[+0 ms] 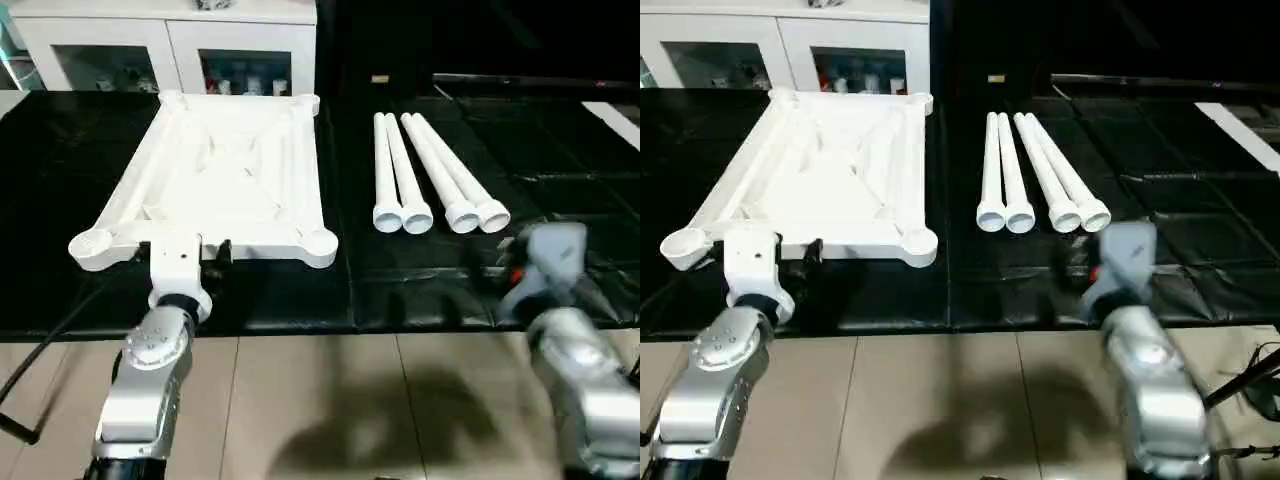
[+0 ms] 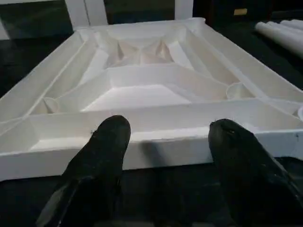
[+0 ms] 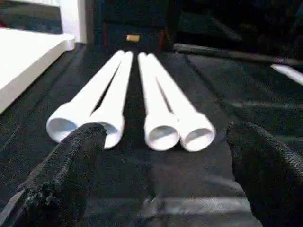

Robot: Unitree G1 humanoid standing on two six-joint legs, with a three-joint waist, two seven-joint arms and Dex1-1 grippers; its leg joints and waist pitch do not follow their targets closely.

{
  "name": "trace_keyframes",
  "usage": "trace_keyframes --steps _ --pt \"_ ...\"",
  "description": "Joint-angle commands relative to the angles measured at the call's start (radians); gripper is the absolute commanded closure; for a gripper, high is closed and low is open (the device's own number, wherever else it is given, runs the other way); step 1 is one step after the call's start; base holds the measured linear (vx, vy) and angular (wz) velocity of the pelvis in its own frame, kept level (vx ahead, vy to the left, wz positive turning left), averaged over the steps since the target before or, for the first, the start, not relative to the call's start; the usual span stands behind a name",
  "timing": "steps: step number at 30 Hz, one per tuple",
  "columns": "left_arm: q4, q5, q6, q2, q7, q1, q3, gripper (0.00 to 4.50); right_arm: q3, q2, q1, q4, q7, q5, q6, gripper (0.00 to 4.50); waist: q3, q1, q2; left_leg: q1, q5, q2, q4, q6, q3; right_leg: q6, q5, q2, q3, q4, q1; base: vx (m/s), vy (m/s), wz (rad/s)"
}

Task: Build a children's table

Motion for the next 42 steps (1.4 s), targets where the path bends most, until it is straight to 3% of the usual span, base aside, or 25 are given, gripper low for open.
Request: trace_keyframes --steps 1,6,12,13,16,18,19,20,22,23,25,26,27,31,32,33,34,36,37,38,39,40,41,42 --pt "0.006 0.011 -0.013 0.004 0.003 -0.003 -0.011 1.43 -0.004 -0.01 -0.012 0.011 0.01 0.006 -0.013 0.09 -0.053 -0.002 -0.005 -0.006 -0.074 0.063 -0.077 0.061 -0.02 -0.152 -0.185 -0.074 0.051 -0.074 0.047 0.0 0.0 0.0" --pt "0.034 0.018 -0.027 -0.008 0.011 -0.034 -0.016 1.43 0.016 -0.014 -0.024 0.033 -0.008 -0.027 -0.021 0.09 -0.052 -0.007 -0.002 -0.003 -0.093 0.062 -0.078 0.058 -0.02 -0.166 -0.2 -0.073 0.05 -0.076 0.046 0.0 0.0 0.0" --pt "0.055 0.03 -0.047 -0.007 0.006 -0.04 -0.026 1.43 -0.002 -0.01 -0.028 0.047 -0.013 -0.023 -0.025 0.09 -0.054 -0.007 -0.007 -0.004 -0.088 0.063 -0.077 0.058 -0.02 -0.163 -0.196 -0.074 0.051 -0.075 0.048 0.0 0.0 0.0" --pt "0.042 0.027 -0.05 -0.009 -0.001 -0.033 -0.033 1.43 -0.005 -0.01 -0.04 0.067 -0.01 -0.021 -0.037 0.09 -0.054 -0.005 -0.014 -0.006 -0.083 0.063 -0.077 0.061 -0.02 -0.165 -0.197 -0.076 0.051 -0.072 0.049 0.0 0.0 0.0" --pt "0.035 0.027 -0.057 -0.017 -0.005 -0.022 -0.041 1.43 0.014 -0.017 -0.065 0.094 -0.004 -0.035 -0.065 0.09 -0.053 -0.007 -0.015 -0.005 -0.081 0.065 -0.077 0.063 -0.019 -0.172 -0.201 -0.077 0.05 -0.073 0.046 0.0 0.0 0.0" --pt "0.044 0.03 -0.062 -0.02 0.0 -0.024 -0.043 1.43 0.015 -0.015 -0.073 0.095 0.0 -0.028 -0.067 0.09 -0.053 -0.008 -0.025 -0.006 -0.079 0.065 -0.076 0.066 -0.017 -0.17 -0.2 -0.077 0.05 -0.073 0.047 0.0 0.0 0.0" --pt "0.051 0.035 -0.065 -0.023 0.007 -0.028 -0.045 1.43 0.007 -0.016 -0.08 0.103 0.005 -0.018 -0.062 0.09 -0.054 -0.001 -0.035 -0.005 -0.068 0.066 -0.076 0.073 -0.019 -0.166 -0.205 -0.081 0.05 -0.069 0.048 0.0 0.0 0.0" --pt "0.041 0.04 -0.065 -0.022 0.014 -0.024 -0.044 1.43 0.003 -0.017 -0.089 0.126 0.008 -0.014 -0.068 0.09 -0.053 -0.003 -0.06 -0.003 -0.065 0.066 -0.075 0.081 -0.014 -0.162 -0.207 -0.078 0.048 -0.074 0.045 0.0 0.0 0.0" --pt "0.017 0.045 -0.059 -0.027 0.027 -0.011 -0.04 1.43 0.002 -0.021 -0.108 0.174 0.013 -0.014 -0.082 0.09 -0.052 0.002 -0.044 0.002 -0.05 0.069 -0.076 0.083 -0.014 -0.166 -0.191 -0.081 0.048 -0.068 0.04 0.0 0.0 0.0" --pt "0.007 0.044 -0.055 -0.031 0.033 -0.004 -0.037 1.43 0.003 -0.023 -0.116 0.192 0.014 -0.016 -0.087 0.09 -0.052 0.0 -0.052 0.0 -0.047 0.071 -0.078 0.076 -0.015 -0.169 -0.171 -0.079 0.047 -0.064 0.041 0.0 0.0 0.0" --pt "-0.001 0.04 -0.06 -0.035 0.033 0.013 -0.034 1.43 0.021 -0.028 -0.139 0.227 0.022 -0.031 -0.111 0.09 -0.054 -0.003 -0.055 0.006 -0.056 0.074 -0.078 0.062 -0.013 -0.177 -0.136 -0.077 0.046 -0.063 0.038 0.0 0.0 0.0" --pt "0.004 0.044 -0.066 -0.034 0.03 0.017 -0.038 1.43 0.028 -0.03 -0.149 0.24 0.026 -0.037 -0.123 0.09 -0.053 -0.004 -0.062 0.006 -0.059 0.073 -0.078 0.06 -0.012 -0.181 -0.122 -0.076 0.047 -0.063 0.038 0.0 0.0 0.0" --pt "0.007 0.046 -0.07 -0.033 0.029 0.018 -0.04 1.43 0.03 -0.029 -0.153 0.243 0.027 -0.038 -0.126 0.09 -0.053 -0.004 -0.057 0.006 -0.061 0.072 -0.077 0.059 -0.012 -0.181 -0.115 -0.076 0.048 -0.06 0.039 0.0 0.0 0.0" --pt "0.046 0.04 -0.087 -0.035 0.027 -0.005 -0.039 1.43 0.042 -0.026 -0.133 0.217 0.041 -0.039 -0.146 0.09 -0.053 0.002 -0.064 0.007 -0.062 0.072 -0.076 0.066 -0.008 -0.18 -0.11 -0.077 0.052 -0.062 0.042 0.0 0.0 0.0" --pt "0.07 0.044 -0.092 -0.032 0.028 -0.03 -0.038 1.43 0.044 -0.024 -0.119 0.197 0.053 -0.032 -0.152 0.09 -0.053 0.001 -0.058 0.007 -0.063 0.072 -0.077 0.062 -0.009 -0.177 -0.112 -0.075 0.051 -0.064 0.041 0.0 0.0 0.0" --pt "0.077 0.043 -0.094 -0.03 0.026 -0.04 -0.037 1.43 0.043 -0.021 -0.115 0.191 0.057 -0.027 -0.154 0.09 -0.053 0.001 -0.059 0.008 -0.071 0.071 -0.076 0.06 -0.008 -0.174 -0.119 -0.074 0.052 -0.065 0.04 0.0 0.0 0.0" --pt "0.081 0.042 -0.094 -0.026 0.024 -0.047 -0.034 1.43 0.046 -0.018 -0.116 0.191 0.058 -0.026 -0.161 0.09 -0.053 0.0 -0.05 0.007 -0.082 0.074 -0.08 0.049 -0.011 -0.173 -0.115 -0.075 0.051 -0.064 0.042 0.0 0.0 0.0" --pt "0.087 0.043 -0.096 -0.022 0.023 -0.054 -0.034 1.43 0.051 -0.02 -0.118 0.194 0.06 -0.031 -0.172 0.09 -0.055 -0.002 -0.053 0.006 -0.08 0.075 -0.079 0.045 -0.013 -0.178 -0.109 -0.076 0.051 -0.061 0.045 0.0 0.0 0.0" --pt "0.099 0.048 -0.101 -0.013 0.019 -0.06 -0.034 1.43 0.056 -0.019 -0.121 0.194 0.062 -0.034 -0.187 0.09 -0.054 -0.004 -0.037 0.006 -0.084 0.073 -0.079 0.039 -0.013 -0.185 -0.1 -0.075 0.051 -0.062 0.044 0.0 0.0 0.0" --pt "0.106 0.049 -0.105 -0.008 0.017 -0.063 -0.034 1.43 0.057 -0.017 -0.121 0.193 0.061 -0.035 -0.194 0.09 -0.054 -0.006 -0.043 0.004 -0.094 0.072 -0.079 0.036 -0.013 -0.184 -0.106 -0.075 0.051 -0.062 0.046 0.0 0.0 0.0" --pt "0.115 0.051 -0.112 0.002 0.009 -0.066 -0.033 1.43 0.059 -0.01 -0.119 0.192 0.057 -0.033 -0.201 0.09 -0.055 -0.005 -0.028 0.004 -0.093 0.071 -0.079 0.032 -0.015 -0.189 -0.102 -0.077 0.052 -0.06 0.048 0.0 0.0 0.0" --pt "0.117 0.052 -0.114 0.004 0.007 -0.067 -0.033 1.43 0.059 -0.008 -0.119 0.192 0.056 -0.033 -0.203 0.09 -0.056 -0.008 -0.035 0.005 -0.094 0.07 -0.078 0.035 -0.012 -0.189 -0.098 -0.074 0.052 -0.064 0.046 0.0 0.0 0.0" --pt "0.122 0.05 -0.118 0.009 0.004 -0.069 -0.03 1.43 0.062 -0.005 -0.118 0.191 0.051 -0.035 -0.204 0.09 -0.056 -0.006 -0.021 0.005 -0.093 0.07 -0.078 0.034 -0.014 -0.196 -0.088 -0.075 0.052 -0.059 0.048 0.0 0.0 0.0" --pt "0.127 0.049 -0.118 0.011 0.003 -0.076 -0.026 1.43 0.062 -0.002 -0.116 0.188 0.052 -0.032 -0.211 0.09 -0.056 -0.009 -0.027 0.006 -0.092 0.071 -0.078 0.036 -0.012 -0.2 -0.082 -0.074 0.052 -0.063 0.046 0.0 0.0 0.0"
